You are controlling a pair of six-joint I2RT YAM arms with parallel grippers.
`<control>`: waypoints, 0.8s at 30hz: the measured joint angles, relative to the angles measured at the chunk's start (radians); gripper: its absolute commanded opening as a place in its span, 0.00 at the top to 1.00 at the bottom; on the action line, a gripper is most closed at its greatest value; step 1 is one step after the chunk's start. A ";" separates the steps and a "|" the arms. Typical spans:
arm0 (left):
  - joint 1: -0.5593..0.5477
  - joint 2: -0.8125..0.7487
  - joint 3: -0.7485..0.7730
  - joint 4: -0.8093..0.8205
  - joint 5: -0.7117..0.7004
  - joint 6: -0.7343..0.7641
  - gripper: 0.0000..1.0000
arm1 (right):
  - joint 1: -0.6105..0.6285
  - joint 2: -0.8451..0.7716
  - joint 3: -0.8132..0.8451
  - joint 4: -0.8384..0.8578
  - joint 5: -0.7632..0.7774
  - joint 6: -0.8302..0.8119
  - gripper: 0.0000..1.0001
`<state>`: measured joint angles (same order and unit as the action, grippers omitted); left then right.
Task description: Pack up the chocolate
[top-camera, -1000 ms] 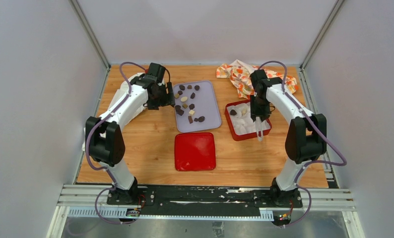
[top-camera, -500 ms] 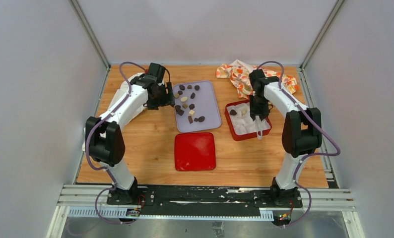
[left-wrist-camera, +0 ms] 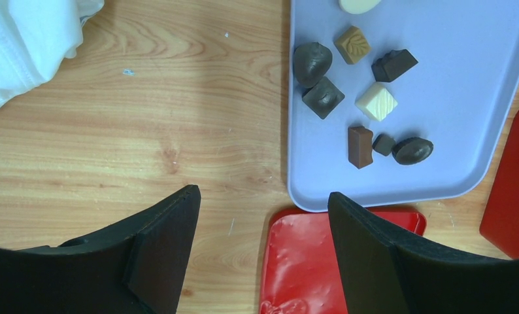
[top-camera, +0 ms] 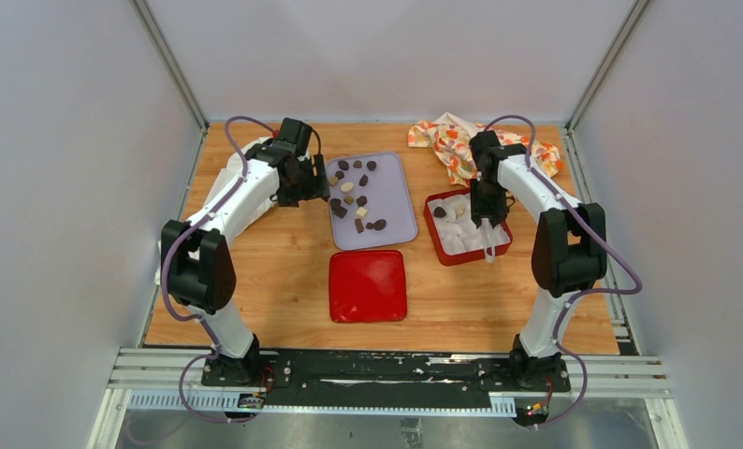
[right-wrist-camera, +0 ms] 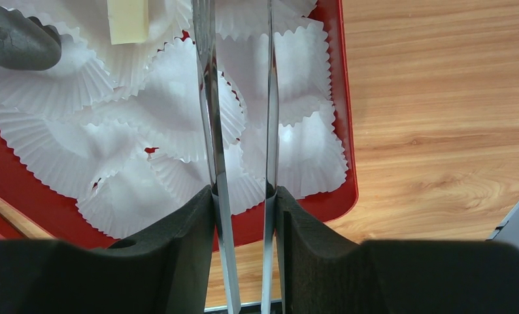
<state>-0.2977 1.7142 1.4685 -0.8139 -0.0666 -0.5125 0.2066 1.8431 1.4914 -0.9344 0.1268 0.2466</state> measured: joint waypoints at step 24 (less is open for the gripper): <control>0.000 0.000 0.000 -0.001 -0.001 0.001 0.23 | 0.048 -0.125 0.047 -0.032 -0.004 -0.001 0.59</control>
<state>-0.2974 1.7142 1.4689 -0.8146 -0.0677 -0.5117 0.2543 1.7184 1.5379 -0.9665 0.1226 0.2459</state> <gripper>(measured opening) 0.768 0.419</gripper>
